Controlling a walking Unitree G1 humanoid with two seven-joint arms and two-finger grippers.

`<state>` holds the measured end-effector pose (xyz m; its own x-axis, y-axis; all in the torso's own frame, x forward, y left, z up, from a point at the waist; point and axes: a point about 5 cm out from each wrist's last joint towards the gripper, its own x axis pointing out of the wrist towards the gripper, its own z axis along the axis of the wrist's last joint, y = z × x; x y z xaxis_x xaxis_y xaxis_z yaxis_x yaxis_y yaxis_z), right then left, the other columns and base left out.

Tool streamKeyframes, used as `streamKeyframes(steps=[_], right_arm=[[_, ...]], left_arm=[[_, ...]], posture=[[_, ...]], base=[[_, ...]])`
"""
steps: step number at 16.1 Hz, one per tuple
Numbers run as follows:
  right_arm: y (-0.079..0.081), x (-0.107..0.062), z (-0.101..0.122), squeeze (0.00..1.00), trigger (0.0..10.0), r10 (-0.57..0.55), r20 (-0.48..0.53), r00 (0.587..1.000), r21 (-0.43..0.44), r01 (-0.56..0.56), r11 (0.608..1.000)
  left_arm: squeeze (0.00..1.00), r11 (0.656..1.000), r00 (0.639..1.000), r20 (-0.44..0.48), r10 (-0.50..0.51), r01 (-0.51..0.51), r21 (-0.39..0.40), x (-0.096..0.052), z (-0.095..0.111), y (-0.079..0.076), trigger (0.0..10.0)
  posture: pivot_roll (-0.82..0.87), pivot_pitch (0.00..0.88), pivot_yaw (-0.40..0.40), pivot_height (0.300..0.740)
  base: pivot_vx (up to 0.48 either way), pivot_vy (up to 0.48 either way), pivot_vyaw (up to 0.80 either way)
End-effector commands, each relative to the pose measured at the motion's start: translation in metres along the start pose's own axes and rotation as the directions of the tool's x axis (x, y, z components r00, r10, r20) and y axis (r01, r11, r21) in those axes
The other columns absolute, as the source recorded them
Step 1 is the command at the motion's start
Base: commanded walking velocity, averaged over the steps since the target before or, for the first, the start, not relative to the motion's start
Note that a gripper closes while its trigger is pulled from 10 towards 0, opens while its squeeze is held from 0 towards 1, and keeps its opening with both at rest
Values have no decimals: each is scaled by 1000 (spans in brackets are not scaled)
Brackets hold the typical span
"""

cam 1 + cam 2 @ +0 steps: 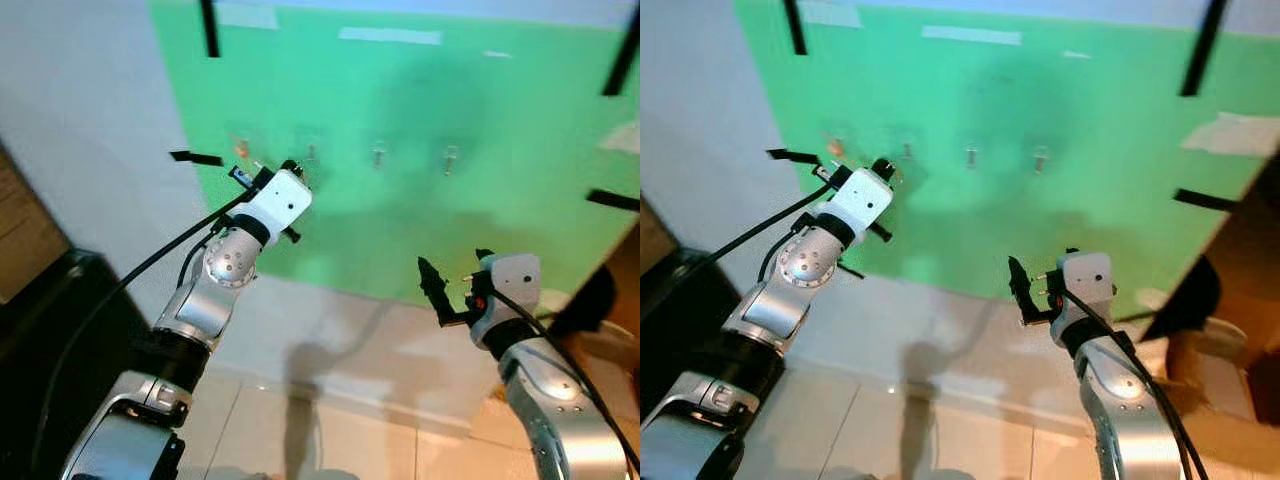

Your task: Hang keys on a hook

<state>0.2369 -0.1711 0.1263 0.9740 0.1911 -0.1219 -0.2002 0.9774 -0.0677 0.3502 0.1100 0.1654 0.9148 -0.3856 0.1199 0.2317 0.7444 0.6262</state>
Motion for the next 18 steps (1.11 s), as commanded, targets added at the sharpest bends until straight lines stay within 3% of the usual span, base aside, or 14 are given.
streamKeyframes(steps=[1,7,11,18], right_arm=[[1,0,4,0,10000,25,12,1000,6,-25,1000],[7,0,9,0,10000,88,25,996,-1,-88,996],[13,-1,8,0,10000,146,22,989,1,-146,989],[13,0,5,0,10000,159,6,987,-10,-159,987]], left_arm=[[0,1000,1000,24,2,-3,23,5,6,1,10000],[0,996,999,35,32,-35,84,14,4,6,10000],[0,989,995,34,90,-94,117,12,2,11,10000],[0,996,999,21,45,-46,72,-8,-9,2,10000]], posture=[[-256,0,47,740],[-252,0,47,740],[-247,0,46,740],[-231,0,39,740]], base=[[0,0,0],[0,0,0],[0,0,0],[0,0,0]])
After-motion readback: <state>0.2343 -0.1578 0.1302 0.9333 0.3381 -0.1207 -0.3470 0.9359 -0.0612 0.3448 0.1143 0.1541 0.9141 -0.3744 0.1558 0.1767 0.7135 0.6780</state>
